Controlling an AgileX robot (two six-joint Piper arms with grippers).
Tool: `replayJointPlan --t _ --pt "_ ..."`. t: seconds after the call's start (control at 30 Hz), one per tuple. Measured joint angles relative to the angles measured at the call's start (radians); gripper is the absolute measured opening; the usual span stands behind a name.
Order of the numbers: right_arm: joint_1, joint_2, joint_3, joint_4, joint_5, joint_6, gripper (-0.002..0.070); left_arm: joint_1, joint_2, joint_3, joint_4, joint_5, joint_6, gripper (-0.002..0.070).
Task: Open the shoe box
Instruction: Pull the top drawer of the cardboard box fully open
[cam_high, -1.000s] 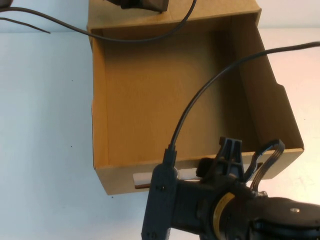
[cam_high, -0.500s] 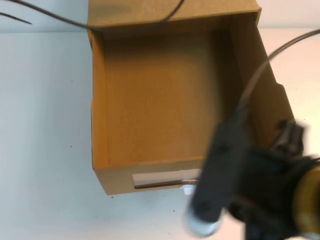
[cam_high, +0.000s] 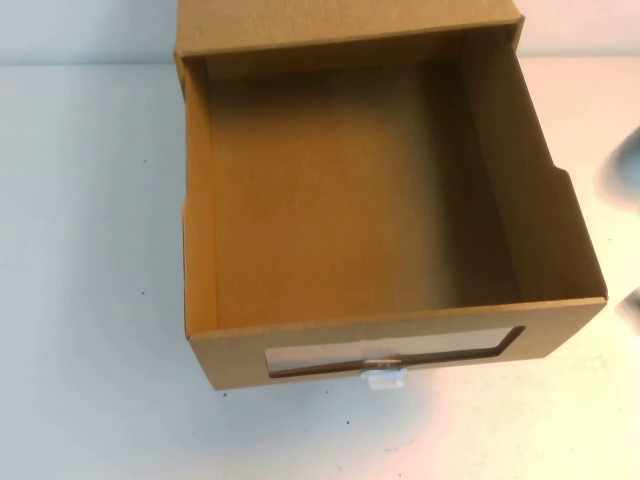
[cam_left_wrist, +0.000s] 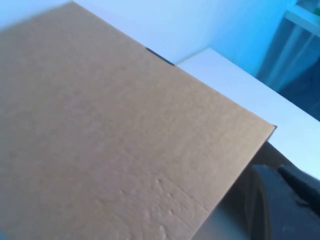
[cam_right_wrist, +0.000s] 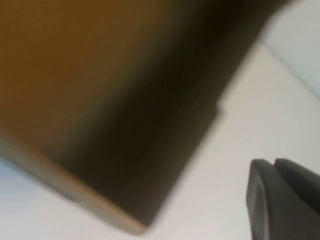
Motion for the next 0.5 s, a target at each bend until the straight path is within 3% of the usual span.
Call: replayJointPlan --t 0.23,0.37,0.5 --pt "-0.309 -0.147 -0.01 0.008 0.015 0.002 -0.0011 0.0 -0.166 0.103 0.066 0.002 0.0 -0.0005" --pt "-0.438 -0.221 -0.01 0.078 0.024 -0.023 -0.0012 0.0 -0.308 0.303 0.116 0.0 0.0 -0.0005" --pt "-0.488 -0.254 -0.008 0.124 0.03 -0.038 -0.0013 0.0 -0.465 0.592 0.175 -0.088 0.0 -0.0005"
